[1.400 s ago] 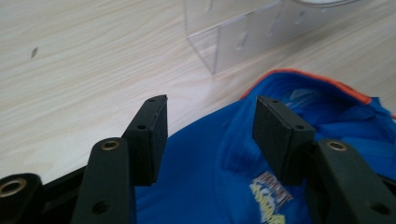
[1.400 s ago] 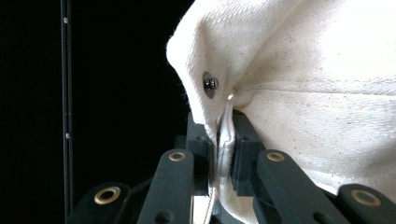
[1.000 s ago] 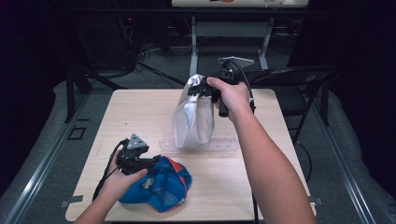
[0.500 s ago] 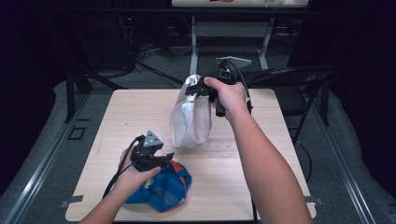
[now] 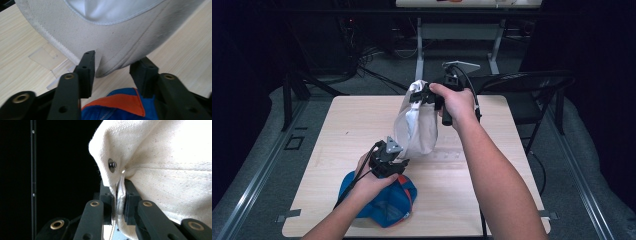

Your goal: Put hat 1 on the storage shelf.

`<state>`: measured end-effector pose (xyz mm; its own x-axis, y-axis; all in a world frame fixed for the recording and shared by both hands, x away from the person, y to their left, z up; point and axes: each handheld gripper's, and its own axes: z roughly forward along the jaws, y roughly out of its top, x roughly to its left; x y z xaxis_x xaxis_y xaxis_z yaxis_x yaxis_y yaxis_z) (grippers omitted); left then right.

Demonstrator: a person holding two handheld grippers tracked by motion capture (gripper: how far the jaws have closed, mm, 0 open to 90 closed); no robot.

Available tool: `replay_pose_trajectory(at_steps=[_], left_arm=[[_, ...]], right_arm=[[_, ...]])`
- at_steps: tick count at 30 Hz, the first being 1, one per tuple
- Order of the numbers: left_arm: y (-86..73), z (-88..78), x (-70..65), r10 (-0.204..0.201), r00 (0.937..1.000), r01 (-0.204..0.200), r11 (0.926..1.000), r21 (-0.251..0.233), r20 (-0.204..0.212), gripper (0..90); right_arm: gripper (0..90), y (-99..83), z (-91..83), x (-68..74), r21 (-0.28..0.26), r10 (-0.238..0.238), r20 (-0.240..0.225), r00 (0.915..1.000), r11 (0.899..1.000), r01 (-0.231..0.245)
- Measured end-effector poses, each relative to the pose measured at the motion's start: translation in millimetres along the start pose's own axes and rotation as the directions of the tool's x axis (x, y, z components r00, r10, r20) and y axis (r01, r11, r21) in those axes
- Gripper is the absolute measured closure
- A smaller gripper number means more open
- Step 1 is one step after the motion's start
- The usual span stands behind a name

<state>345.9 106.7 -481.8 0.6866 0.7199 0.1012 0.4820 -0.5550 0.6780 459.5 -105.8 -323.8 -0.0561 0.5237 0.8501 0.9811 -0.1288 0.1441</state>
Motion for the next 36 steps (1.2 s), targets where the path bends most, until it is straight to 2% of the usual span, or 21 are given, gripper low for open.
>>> replay_pose_trajectory(at_steps=[5,12,16,22,33,36], left_arm=[[-1.9,-1.3,5.0,0.006,0.9999,-0.006,0.9999,-0.009,-0.012,66.5],[-2.6,-4.4,11.4,0.019,0.9994,-0.019,0.9997,-0.015,-0.029,72.4],[-1.8,-5.5,14.4,0.016,0.9995,-0.017,0.9997,-0.017,-0.025,75.3],[-0.5,-5.7,21.9,-0.023,0.9997,0.022,0.9991,-0.037,-0.003,77.5],[1.6,1.0,18.7,-0.038,0.9992,0.039,0.9979,-0.052,0.015,81.5],[-1.1,2.7,16.8,-0.029,0.9996,0.029,0.9981,-0.054,-0.002,82.6]], right_arm=[[80.9,0.2,-1.2,-1.3,0.004,0.000,0.005,1.0000,1.000,0.000],[81.0,0.0,-1.0,0.8,-0.003,-0.003,0.005,1.0000,1.000,0.003],[81.1,-0.6,1.2,4.4,-0.003,-0.012,0.003,0.9999,1.000,0.012],[81.2,-0.4,5.7,5.3,-0.005,-0.022,0.007,0.9997,1.000,0.022],[81.3,-0.2,14.3,5.8,0.011,-0.037,0.023,0.9990,0.999,0.037],[81.3,-0.6,17.5,5.5,0.023,-0.041,0.026,0.9988,0.999,0.041]])
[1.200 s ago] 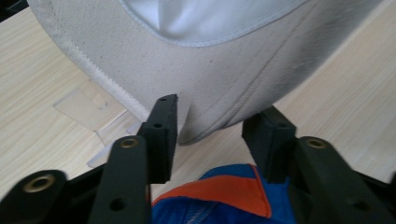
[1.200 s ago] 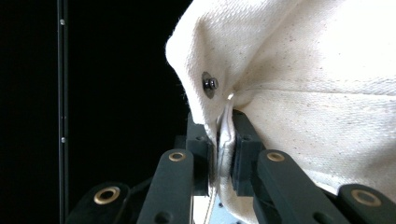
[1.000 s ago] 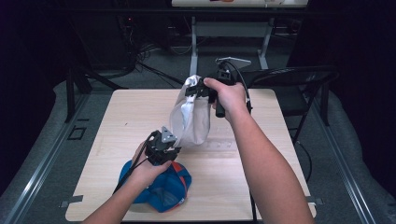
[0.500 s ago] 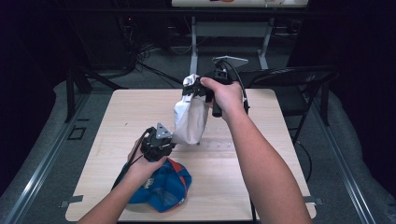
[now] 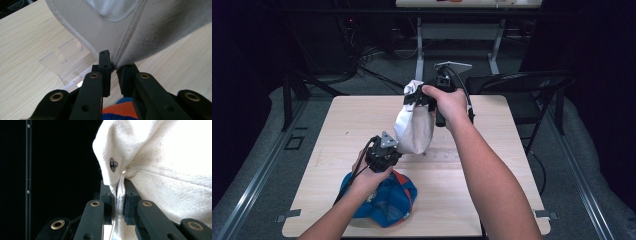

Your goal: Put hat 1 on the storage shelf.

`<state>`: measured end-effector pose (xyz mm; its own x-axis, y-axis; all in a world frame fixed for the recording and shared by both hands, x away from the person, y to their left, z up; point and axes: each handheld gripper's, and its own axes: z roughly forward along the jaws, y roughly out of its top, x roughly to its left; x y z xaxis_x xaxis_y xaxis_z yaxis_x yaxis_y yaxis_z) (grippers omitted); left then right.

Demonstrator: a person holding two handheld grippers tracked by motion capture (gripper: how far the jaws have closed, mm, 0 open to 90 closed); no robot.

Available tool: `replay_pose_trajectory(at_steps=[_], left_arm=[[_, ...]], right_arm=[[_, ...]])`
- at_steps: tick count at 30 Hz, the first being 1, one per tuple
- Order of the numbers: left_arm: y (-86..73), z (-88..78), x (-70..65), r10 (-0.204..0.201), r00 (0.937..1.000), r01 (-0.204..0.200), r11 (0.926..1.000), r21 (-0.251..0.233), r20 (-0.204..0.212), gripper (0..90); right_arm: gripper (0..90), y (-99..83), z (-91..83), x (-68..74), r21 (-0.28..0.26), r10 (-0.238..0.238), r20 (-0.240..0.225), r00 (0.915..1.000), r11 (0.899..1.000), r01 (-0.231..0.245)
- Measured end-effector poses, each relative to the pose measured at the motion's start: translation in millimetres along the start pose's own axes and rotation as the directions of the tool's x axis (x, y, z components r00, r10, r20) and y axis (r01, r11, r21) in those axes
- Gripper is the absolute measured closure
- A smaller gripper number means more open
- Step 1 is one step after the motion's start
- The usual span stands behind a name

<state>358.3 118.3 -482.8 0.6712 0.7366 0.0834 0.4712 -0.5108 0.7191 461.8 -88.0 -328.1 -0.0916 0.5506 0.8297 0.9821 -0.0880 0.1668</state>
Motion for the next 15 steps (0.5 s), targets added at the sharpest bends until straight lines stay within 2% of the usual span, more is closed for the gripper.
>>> replay_pose_trajectory(at_steps=[1,5,6,9,15], left_arm=[[-0.5,0.1,-0.4,0.008,0.9999,-0.008,1.0000,0.000,-0.007,83.0],[-2.1,-0.5,0.2,-0.004,0.9998,0.004,1.0000,-0.002,-0.018,84.2],[-4.5,-0.9,1.1,-0.024,0.9995,0.024,0.9997,-0.008,-0.021,84.4],[-8.6,-1.0,2.5,-0.045,0.9988,0.045,0.9989,-0.013,-0.019,84.8],[-11.3,0.7,5.6,-0.074,0.9972,0.073,0.9972,-0.012,-0.011,85.2]], right_arm=[[81.3,-0.4,1.8,0.4,-0.002,0.005,-0.002,1.0000,1.000,-0.005],[81.3,-1.5,6.8,0.2,0.003,0.003,0.001,1.0000,1.000,-0.003],[81.3,-2.0,9.3,-0.1,0.017,-0.004,0.004,1.0000,1.000,0.004],[81.3,-2.5,13.3,0.7,0.023,-0.005,0.008,1.0000,1.000,0.005],[81.4,-3.2,17.8,-1.0,0.030,-0.010,0.027,0.9996,1.000,0.009]])
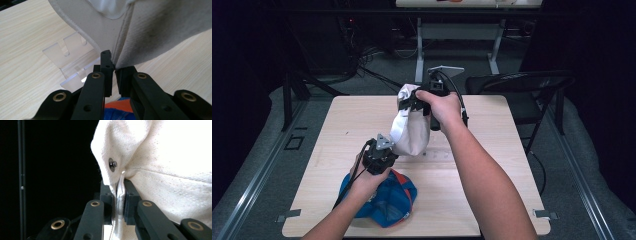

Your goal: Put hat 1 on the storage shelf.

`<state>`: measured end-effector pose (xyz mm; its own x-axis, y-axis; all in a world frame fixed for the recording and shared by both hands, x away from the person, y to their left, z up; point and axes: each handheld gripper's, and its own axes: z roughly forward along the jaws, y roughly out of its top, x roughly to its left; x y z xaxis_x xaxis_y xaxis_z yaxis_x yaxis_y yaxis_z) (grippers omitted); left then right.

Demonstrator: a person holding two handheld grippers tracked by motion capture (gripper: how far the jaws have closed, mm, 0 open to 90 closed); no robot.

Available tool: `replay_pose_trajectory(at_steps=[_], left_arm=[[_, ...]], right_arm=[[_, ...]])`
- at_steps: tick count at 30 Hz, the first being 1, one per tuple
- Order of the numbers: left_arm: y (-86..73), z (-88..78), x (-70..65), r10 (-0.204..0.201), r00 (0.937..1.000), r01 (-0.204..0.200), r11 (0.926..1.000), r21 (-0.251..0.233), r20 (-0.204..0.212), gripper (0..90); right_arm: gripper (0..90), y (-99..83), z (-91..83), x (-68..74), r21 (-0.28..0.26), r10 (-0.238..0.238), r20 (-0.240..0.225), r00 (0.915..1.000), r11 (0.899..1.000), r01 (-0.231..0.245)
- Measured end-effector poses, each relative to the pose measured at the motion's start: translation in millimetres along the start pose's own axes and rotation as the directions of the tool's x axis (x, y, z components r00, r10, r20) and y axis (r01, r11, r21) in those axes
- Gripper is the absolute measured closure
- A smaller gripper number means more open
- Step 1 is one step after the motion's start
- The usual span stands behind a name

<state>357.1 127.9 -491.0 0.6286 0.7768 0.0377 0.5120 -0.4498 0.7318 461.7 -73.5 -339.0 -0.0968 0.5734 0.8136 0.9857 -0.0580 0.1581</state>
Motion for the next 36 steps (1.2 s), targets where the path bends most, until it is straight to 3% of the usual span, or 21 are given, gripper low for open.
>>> replay_pose_trajectory(at_steps=[8,10,16,22,23,24,25,36], left_arm=[[-3.2,2.8,4.9,-0.047,0.9987,0.047,0.9989,0.010,0.020,85.5],[-6.5,3.1,10.0,-0.088,0.9948,0.088,0.9961,0.009,0.050,85.5],[-9.5,5.7,14.1,-0.127,0.9895,0.127,0.9918,0.012,0.068,85.5],[-15.0,10.5,15.4,-0.121,0.9903,0.119,0.9923,0.036,0.068,85.5],[-15.9,11.9,15.2,-0.125,0.9901,0.123,0.9918,0.035,0.065,85.5],[-16.8,14.0,15.2,-0.123,0.9905,0.121,0.9916,0.046,0.062,85.5],[-18.3,16.6,15.5,-0.122,0.9904,0.118,0.9911,0.062,0.065,85.5],[-22.6,20.6,16.1,-0.129,0.9899,0.125,0.9898,0.069,0.059,85.3]], right_arm=[[81.4,-0.3,3.4,-5.4,-0.001,0.003,0.023,0.9997,1.000,-0.003],[81.4,-0.6,4.8,-7.9,0.007,-0.004,0.035,0.9994,1.000,0.004],[81.4,-1.3,8.4,-10.6,-0.001,0.006,0.046,0.9989,1.000,-0.006],[81.5,-1.8,13.8,-17.5,0.021,-0.003,0.069,0.9976,1.000,0.002],[81.4,-1.9,14.5,-17.4,0.021,0.015,0.075,0.9971,1.000,-0.017],[81.4,-1.9,15.3,-19.8,0.023,-0.003,0.074,0.9973,1.000,0.001],[81.4,-2.2,16.1,-19.2,0.022,0.018,0.089,0.9959,1.000,-0.020],[81.5,-3.1,17.8,-27.4,0.014,0.013,0.111,0.9938,1.000,-0.015]])
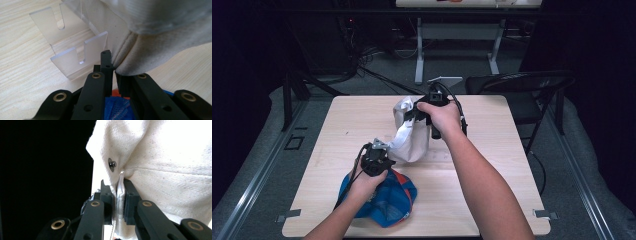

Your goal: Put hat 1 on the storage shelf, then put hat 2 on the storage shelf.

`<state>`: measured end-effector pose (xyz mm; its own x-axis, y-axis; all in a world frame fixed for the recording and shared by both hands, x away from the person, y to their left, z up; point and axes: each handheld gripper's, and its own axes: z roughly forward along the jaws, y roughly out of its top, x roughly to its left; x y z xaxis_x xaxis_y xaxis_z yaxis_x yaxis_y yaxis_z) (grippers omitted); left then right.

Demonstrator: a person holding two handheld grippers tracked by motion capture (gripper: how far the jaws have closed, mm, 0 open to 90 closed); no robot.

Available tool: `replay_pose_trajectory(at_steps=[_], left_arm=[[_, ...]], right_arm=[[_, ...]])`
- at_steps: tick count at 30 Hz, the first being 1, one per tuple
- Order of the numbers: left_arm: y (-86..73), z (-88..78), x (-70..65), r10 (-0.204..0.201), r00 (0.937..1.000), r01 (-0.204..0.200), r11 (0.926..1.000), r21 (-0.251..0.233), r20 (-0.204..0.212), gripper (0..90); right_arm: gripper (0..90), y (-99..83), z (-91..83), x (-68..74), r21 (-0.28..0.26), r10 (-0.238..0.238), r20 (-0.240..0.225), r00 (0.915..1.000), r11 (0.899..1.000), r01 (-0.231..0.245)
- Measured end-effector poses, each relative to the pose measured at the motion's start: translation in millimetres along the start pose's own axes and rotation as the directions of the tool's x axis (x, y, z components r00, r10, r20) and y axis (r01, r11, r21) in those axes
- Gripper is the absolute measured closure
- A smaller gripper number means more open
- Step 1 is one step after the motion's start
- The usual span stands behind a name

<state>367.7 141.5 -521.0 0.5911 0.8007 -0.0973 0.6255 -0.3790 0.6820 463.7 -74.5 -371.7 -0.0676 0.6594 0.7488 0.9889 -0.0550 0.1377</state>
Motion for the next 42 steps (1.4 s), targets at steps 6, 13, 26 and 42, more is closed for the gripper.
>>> replay_pose_trajectory(at_steps=[6,13,26,42], left_arm=[[0.3,-1.6,-1.4,0.033,0.9994,-0.033,0.9995,0.000,-0.005,84.7],[1.3,-8.9,-1.2,0.019,0.9994,-0.018,0.9990,-0.041,0.027,73.2],[-5.3,-29.0,4.7,0.030,0.9992,-0.028,0.9978,-0.060,0.025,59.6],[-24.7,-52.2,27.1,-0.031,0.9995,0.031,0.9993,-0.022,-0.008,57.3]], right_arm=[[81.3,-0.4,-1.1,-2.7,-0.001,-0.008,0.005,1.0000,1.000,0.008],[74.8,0.0,-5.4,-5.0,-0.018,-0.013,-0.005,0.9999,1.000,0.013],[66.8,-9.2,-31.8,-1.9,-0.056,-0.063,-0.007,0.9980,0.996,0.063],[64.8,-50.6,-66.2,-18.9,-0.099,-0.142,0.090,0.9857,0.984,0.151]])
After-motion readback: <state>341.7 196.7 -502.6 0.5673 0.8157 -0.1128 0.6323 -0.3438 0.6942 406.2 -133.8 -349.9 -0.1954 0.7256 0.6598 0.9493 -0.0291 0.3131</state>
